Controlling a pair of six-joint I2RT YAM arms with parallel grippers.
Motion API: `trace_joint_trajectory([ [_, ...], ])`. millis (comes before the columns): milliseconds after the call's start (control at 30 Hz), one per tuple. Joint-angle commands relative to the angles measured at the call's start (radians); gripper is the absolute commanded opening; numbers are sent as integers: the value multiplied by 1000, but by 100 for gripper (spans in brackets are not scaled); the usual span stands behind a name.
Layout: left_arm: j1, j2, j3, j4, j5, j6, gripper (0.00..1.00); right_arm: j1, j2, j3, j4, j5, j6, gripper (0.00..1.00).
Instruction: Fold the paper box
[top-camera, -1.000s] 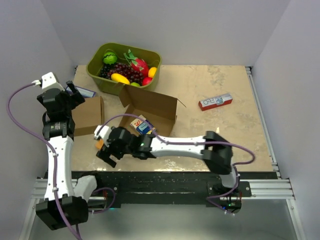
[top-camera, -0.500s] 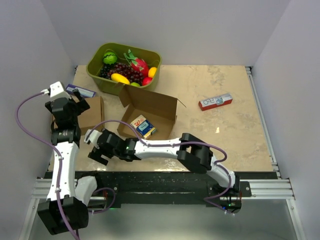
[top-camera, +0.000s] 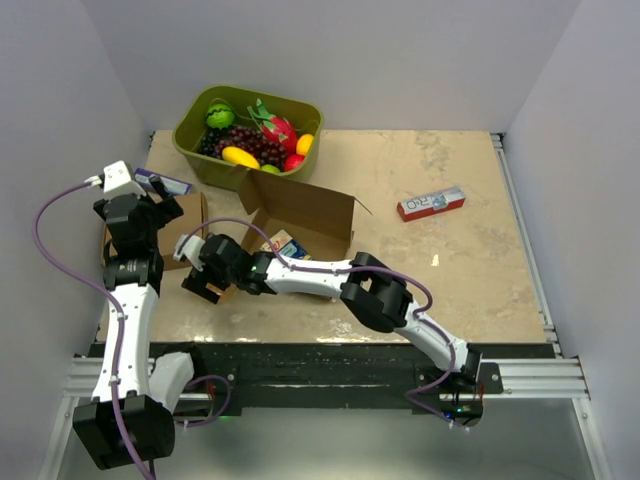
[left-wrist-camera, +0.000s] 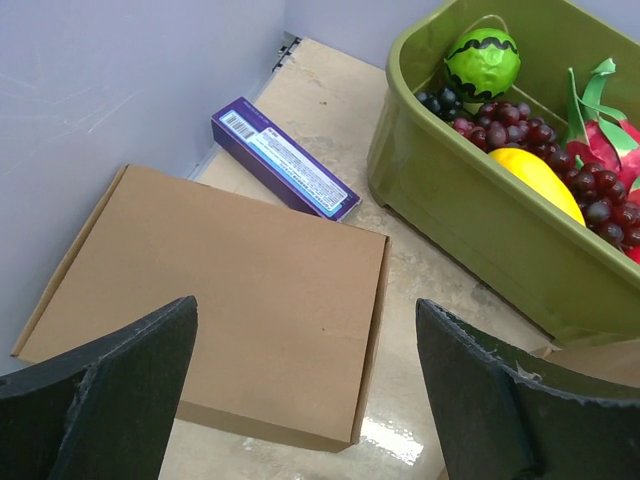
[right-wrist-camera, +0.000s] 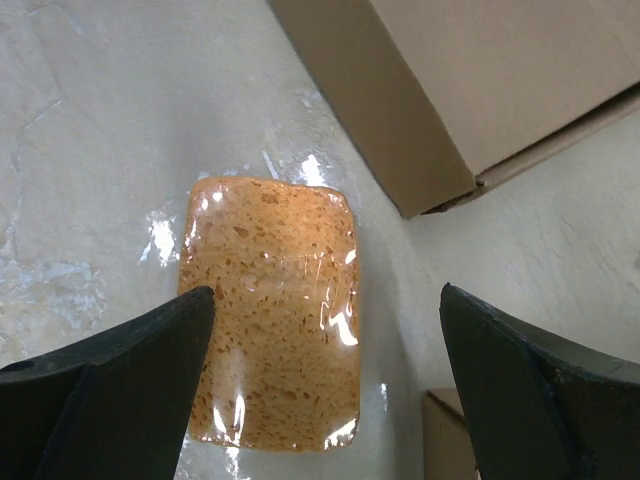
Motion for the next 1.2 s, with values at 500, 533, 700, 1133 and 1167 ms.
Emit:
trace_joint_trajectory([
  [500, -7, 5, 7, 55, 44, 6, 93, -2, -66, -72, -69, -250, 183, 99],
  [533, -5, 7, 6, 55, 46, 5, 93, -2, -75, -79, -63, -253, 194, 99],
  [700, -5, 7, 4, 59, 53, 5, 93, -2, -107, -67, -83, -259, 272, 99],
  [1133, -13, 7, -2, 65, 70, 3, 93, 16, -201, -175, 4, -235, 203, 99],
  [1167, -13, 7, -2, 65, 72, 3, 93, 25, -198, -177, 3, -216, 192, 99],
])
